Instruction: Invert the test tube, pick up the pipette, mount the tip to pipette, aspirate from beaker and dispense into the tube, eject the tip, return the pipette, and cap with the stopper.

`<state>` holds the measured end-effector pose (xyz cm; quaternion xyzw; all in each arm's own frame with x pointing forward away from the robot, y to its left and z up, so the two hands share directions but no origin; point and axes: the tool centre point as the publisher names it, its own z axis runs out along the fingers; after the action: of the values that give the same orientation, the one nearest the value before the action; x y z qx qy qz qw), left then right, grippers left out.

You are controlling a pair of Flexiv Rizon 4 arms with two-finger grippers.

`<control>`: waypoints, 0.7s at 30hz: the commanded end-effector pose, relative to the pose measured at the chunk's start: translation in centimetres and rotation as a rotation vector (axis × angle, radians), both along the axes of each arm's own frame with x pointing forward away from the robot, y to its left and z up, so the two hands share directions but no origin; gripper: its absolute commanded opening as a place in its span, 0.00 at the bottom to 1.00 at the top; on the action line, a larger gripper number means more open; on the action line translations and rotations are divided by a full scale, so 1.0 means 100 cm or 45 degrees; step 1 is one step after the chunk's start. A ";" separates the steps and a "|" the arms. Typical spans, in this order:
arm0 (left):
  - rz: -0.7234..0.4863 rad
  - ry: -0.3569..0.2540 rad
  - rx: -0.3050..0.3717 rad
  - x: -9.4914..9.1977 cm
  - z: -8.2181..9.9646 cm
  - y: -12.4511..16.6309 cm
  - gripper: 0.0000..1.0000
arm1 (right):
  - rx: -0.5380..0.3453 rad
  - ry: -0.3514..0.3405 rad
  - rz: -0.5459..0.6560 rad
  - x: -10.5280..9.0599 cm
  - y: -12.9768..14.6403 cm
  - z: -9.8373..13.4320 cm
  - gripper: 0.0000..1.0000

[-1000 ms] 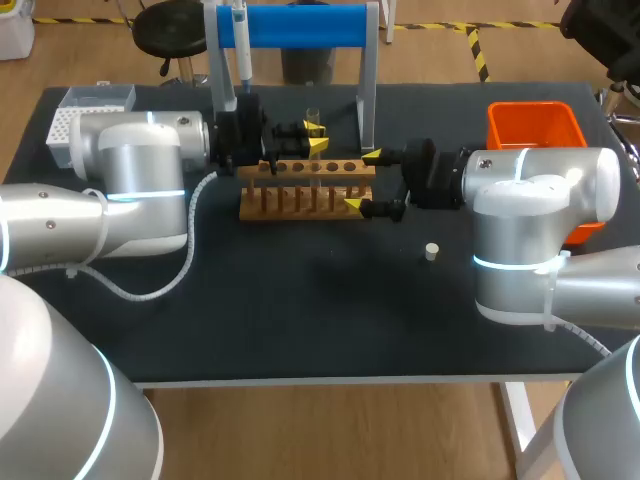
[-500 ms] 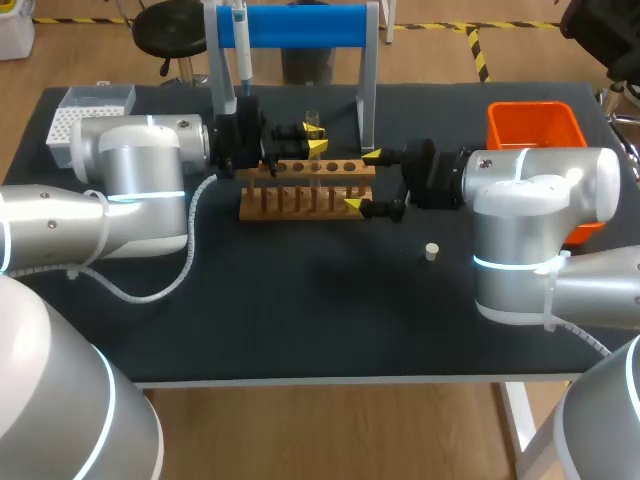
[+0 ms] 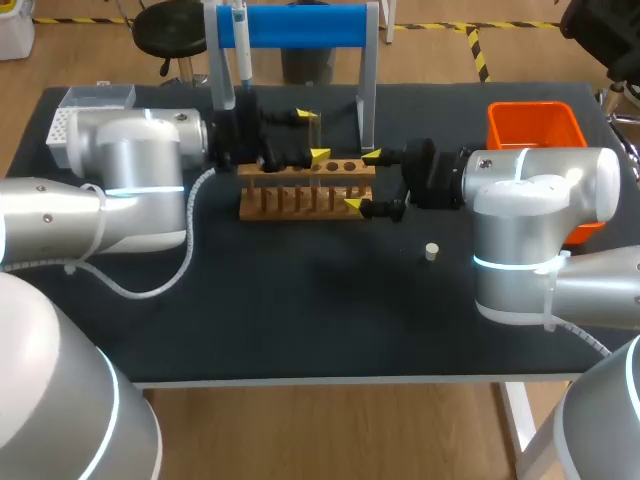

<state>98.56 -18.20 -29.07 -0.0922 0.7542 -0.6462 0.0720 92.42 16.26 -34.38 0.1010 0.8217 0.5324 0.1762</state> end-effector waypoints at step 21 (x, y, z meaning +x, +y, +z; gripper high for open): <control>0.291 0.140 0.075 -0.064 0.032 0.073 1.00 | -0.002 -0.001 -0.003 -0.001 0.000 0.000 1.00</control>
<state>92.18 -10.75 -25.85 -0.2077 0.7615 -0.6054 0.1026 92.42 16.26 -34.38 0.1010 0.8218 0.5324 0.1762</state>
